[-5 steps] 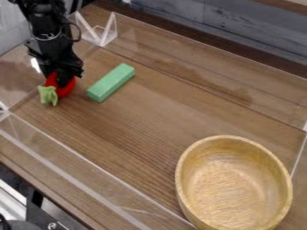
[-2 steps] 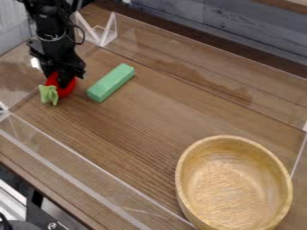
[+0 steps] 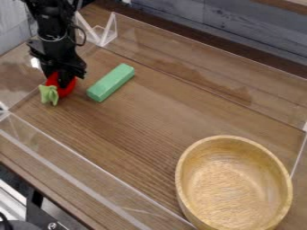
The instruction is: Move the red object to the left side of the table
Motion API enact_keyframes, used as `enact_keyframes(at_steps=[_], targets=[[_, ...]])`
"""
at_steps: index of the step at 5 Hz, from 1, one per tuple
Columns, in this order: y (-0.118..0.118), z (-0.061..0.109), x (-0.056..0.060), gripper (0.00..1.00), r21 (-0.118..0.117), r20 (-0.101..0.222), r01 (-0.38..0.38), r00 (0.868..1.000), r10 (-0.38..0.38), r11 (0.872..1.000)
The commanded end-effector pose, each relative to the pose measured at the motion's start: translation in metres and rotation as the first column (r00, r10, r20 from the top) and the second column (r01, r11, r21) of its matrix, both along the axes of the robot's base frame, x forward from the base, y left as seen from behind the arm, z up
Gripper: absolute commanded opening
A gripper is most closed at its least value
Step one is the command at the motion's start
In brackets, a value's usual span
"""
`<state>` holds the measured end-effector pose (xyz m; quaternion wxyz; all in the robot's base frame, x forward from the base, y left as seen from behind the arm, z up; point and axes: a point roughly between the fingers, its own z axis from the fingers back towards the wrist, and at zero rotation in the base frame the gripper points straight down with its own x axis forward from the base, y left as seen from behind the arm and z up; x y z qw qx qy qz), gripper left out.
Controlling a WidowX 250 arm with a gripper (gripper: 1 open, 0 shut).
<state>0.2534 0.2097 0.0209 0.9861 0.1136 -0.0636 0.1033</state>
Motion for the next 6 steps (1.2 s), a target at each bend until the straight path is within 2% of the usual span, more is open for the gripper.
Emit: enact_keyframes(at_steps=[1,5,6], targets=[[-0.0062,-0.0158,-0.0121,0.0,-0.03,-0.059,-0.023,0.998,0.021,0.999],[-0.0066,-0.0174,-0.0208,0.0,-0.035,-0.117,-0.064,0.991,0.06,0.997],[-0.005,-0.0169,-0.0161,0.0,-0.037,-0.126,-0.067,0.99,0.062,0.997]])
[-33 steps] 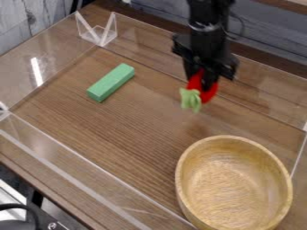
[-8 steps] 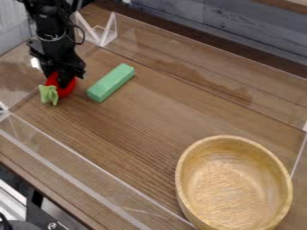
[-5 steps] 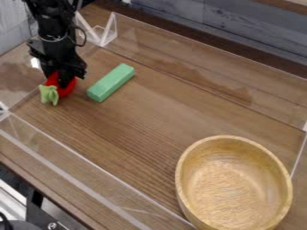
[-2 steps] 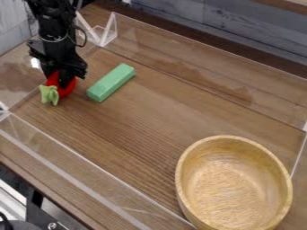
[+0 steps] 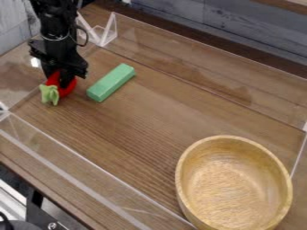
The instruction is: Move the red object to the left side of the table
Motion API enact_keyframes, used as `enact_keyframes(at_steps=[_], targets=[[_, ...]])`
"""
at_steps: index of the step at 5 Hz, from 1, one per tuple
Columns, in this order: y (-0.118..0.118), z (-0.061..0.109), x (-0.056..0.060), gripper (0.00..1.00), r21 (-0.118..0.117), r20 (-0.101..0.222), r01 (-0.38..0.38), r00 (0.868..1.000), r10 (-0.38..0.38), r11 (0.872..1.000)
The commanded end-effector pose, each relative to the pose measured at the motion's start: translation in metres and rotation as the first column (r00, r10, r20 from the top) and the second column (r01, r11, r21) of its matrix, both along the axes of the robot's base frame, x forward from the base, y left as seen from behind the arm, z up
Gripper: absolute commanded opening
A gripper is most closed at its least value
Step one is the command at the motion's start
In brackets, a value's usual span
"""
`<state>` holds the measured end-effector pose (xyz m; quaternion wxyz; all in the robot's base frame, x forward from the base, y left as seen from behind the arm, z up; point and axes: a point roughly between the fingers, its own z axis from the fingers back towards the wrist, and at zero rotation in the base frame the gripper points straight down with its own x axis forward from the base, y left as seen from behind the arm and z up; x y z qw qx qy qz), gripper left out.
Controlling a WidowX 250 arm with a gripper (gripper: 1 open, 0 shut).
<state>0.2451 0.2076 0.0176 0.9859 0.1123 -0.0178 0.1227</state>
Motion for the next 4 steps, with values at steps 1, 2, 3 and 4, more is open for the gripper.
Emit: enact_keyframes(at_steps=[1,2,3,4], targets=[[-0.002,-0.012,-0.003,0.0,-0.028,-0.047,-0.02,0.999,0.018,0.999],[-0.001,-0.011,0.002,0.0,-0.031,-0.054,-0.022,0.998,0.02,0.999],[-0.001,-0.009,0.007,0.0,-0.034,-0.06,-0.025,0.998,0.023,0.999],[-0.001,-0.008,0.012,0.0,-0.039,-0.065,-0.027,0.998,0.025,0.999]])
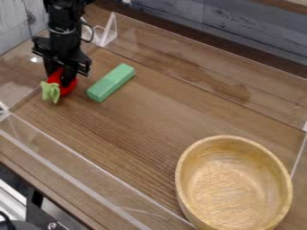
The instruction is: Move the red object to the left side of the table
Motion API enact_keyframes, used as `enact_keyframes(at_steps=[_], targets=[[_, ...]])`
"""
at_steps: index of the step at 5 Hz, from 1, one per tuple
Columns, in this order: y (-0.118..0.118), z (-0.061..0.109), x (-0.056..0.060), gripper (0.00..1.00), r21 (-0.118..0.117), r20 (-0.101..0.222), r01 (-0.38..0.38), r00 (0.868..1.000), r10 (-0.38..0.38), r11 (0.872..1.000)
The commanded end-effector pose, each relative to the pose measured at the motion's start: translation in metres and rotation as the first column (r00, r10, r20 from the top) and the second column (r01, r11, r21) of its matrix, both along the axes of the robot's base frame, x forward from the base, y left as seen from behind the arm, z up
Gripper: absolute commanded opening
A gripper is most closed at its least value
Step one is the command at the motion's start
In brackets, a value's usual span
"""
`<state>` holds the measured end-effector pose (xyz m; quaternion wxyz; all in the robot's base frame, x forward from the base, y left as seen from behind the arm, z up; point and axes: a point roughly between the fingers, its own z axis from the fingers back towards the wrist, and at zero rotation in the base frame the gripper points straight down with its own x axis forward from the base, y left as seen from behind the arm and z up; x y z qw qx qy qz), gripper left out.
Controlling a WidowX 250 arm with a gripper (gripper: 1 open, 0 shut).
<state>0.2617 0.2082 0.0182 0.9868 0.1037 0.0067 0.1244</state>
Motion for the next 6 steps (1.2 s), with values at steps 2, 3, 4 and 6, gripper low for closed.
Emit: enact_keyframes(at_steps=[2,3,4,6], targets=[[-0.001,-0.006,0.006,0.0,-0.025,-0.027,-0.024,0.999,0.023,0.999],[-0.001,-0.005,0.011,0.0,-0.029,-0.031,-0.027,0.999,0.026,0.999],[-0.001,-0.004,0.017,0.0,-0.033,-0.034,-0.03,0.999,0.029,0.999],[-0.002,-0.003,0.026,0.0,-0.041,-0.041,-0.038,0.998,0.036,0.998]])
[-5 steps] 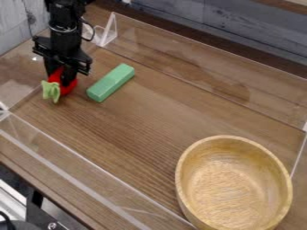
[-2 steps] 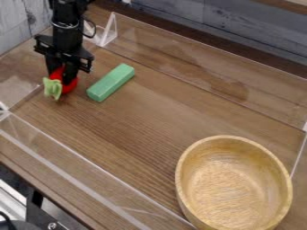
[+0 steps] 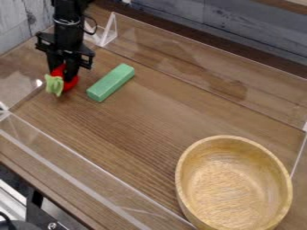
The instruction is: Move the red object to the left side of the table
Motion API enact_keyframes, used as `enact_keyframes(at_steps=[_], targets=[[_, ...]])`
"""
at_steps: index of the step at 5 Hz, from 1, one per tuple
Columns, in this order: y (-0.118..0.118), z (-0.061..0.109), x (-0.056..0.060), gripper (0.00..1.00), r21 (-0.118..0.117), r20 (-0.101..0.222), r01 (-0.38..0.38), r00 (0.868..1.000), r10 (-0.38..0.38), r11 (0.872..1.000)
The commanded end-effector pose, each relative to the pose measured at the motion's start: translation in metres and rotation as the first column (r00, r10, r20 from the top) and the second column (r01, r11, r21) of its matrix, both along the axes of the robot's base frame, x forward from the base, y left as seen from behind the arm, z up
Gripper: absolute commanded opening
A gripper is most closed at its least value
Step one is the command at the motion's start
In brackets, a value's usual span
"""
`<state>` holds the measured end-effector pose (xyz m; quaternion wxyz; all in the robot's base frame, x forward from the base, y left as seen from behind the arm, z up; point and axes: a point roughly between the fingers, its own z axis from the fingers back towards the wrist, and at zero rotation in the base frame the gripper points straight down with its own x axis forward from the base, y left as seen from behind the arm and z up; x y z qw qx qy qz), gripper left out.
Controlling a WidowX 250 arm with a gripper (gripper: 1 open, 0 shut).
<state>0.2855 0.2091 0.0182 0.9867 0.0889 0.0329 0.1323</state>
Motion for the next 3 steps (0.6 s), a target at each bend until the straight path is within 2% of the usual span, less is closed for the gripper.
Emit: enact_keyframes(at_steps=[1,3], targets=[[-0.0035,-0.0024,0.0069,0.0,-0.01,0.003,-0.022,1.0,0.022,1.0],[-0.0033,-0.0024,0.0164,0.0,-0.015,-0.001,-0.03,1.0,0.03,0.999]])
